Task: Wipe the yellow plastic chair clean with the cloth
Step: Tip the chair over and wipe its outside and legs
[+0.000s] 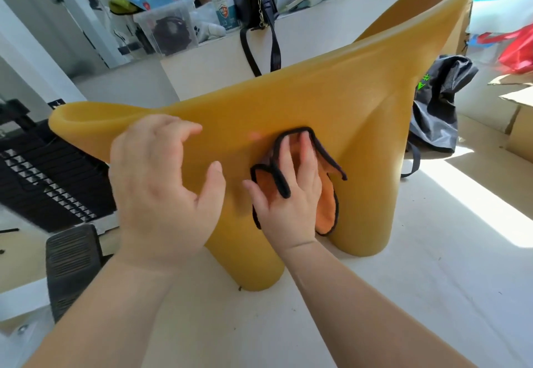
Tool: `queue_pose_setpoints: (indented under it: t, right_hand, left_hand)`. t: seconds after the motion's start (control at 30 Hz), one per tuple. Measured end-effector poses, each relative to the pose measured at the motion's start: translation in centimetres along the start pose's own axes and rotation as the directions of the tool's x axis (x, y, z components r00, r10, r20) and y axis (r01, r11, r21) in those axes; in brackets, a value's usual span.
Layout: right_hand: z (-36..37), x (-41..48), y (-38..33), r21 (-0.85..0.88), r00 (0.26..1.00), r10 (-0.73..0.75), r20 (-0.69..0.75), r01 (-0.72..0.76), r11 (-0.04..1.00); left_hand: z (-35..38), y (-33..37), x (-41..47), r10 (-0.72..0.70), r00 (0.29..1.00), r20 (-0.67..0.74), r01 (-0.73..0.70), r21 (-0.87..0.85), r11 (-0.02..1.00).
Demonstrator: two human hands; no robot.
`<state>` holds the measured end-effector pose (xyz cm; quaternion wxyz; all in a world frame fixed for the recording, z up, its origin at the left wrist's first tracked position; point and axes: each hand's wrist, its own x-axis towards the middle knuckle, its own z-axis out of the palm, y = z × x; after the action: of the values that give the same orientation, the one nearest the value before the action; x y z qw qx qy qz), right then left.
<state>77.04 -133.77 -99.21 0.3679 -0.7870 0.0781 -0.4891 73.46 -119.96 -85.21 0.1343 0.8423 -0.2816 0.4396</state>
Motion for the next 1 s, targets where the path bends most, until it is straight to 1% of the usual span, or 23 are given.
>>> queue_pose_setpoints:
  t: [0.03,0.07,0.1,0.13,0.17,0.2,0.27,0.33,0.4,0.43,0.47,0.53,0.57,0.6,0.67,0.7,0.73,0.83,1.0]
  right_hand:
    - [0.0,0.3,0.4,-0.110,0.998,-0.068,-0.005,0.068,0.992]
    - [-0.2,0.7,0.7,-0.199,0.985,-0.170,0.013,0.170,0.965]
    - [-0.4,1.2,1.1,-0.265,0.951,-0.303,0.058,0.307,0.914]
    - [-0.7,1.6,1.6,-0.306,0.892,-0.432,0.132,0.451,0.838]
    - [-1.0,2.1,2.2,-0.326,0.822,-0.527,0.214,0.569,0.755]
    - [-1.3,2.8,2.8,-0.333,0.757,-0.589,0.282,0.654,0.680]
    - [-1.8,4.5,4.1,-0.334,0.649,-0.668,0.363,0.760,0.557]
    - [-2.3,6.6,4.6,-0.328,0.524,-0.750,0.403,0.848,0.416]
    - [-2.6,9.0,3.8,-0.350,0.372,-0.841,0.393,0.906,0.238]
    - [-2.5,10.0,3.2,-0.368,0.306,-0.876,0.373,0.915,0.163]
    - [-2.2,10.7,2.6,-0.384,0.259,-0.900,0.351,0.916,0.114]
    - [-1.7,11.1,2.6,-0.392,0.234,-0.912,0.337,0.916,0.090]
    - [-1.5,10.7,3.3,-0.370,0.227,-0.903,0.366,0.925,0.083]
    - [-1.7,10.0,4.5,-0.330,0.204,-0.882,0.425,0.942,0.059]
    - [-2.8,8.9,7.3,-0.218,0.100,-0.816,0.569,0.975,-0.032]
    - [-3.5,8.8,8.2,-0.189,0.069,-0.781,0.620,0.980,-0.064]
    - [-3.8,9.0,8.8,-0.185,0.061,-0.765,0.641,0.980,-0.076]
    - [-3.6,9.8,8.2,-0.191,0.062,-0.797,0.601,0.979,-0.068]
    - [-3.7,11.6,5.5,-0.178,-0.022,-0.866,0.500,0.976,-0.127]
  left_hand:
    - [-0.1,-0.8,0.3,-0.033,0.999,0.003,0.033,0.031,0.999]
    - [-0.2,-1.6,0.4,-0.101,0.994,0.032,0.100,0.031,0.995]
    - [-0.1,-2.4,0.4,-0.175,0.982,0.076,0.175,0.011,0.984]
    - [0.1,-3.2,0.3,-0.233,0.964,0.129,0.237,-0.015,0.971]
    - [0.4,-3.9,0.2,-0.261,0.950,0.173,0.269,-0.027,0.963]
    - [0.8,-4.4,0.0,-0.263,0.946,0.192,0.273,-0.028,0.962]
    - [1.5,-5.1,-0.4,-0.239,0.957,0.167,0.251,-0.054,0.967]
    - [2.3,-5.1,-0.6,-0.224,0.969,0.102,0.236,-0.128,0.963]
    - [3.0,-5.1,-0.4,-0.213,0.976,0.038,0.216,-0.184,0.959]
    - [3.3,-5.2,-0.3,-0.200,0.980,0.005,0.197,-0.201,0.960]
    - [3.5,-5.4,-0.2,-0.181,0.983,-0.028,0.171,-0.211,0.962]
    - [4.0,-5.7,0.1,-0.152,0.984,-0.087,0.132,-0.205,0.970]
    - [4.3,-5.8,0.2,-0.146,0.984,-0.105,0.123,-0.199,0.972]
    - [4.5,-5.8,0.2,-0.144,0.983,-0.117,0.119,-0.199,0.973]
    - [4.6,-5.6,0.2,-0.152,0.978,-0.140,0.123,-0.200,0.972]
    - [4.7,-5.6,0.2,-0.155,0.977,-0.147,0.124,-0.196,0.973]
    - [4.8,-5.5,0.2,-0.153,0.977,-0.151,0.123,-0.192,0.974]
    - [5.1,-5.6,0.3,-0.141,0.974,-0.175,0.108,-0.183,0.977]
    - [5.5,-5.5,0.4,-0.132,0.966,-0.220,0.093,-0.178,0.980]
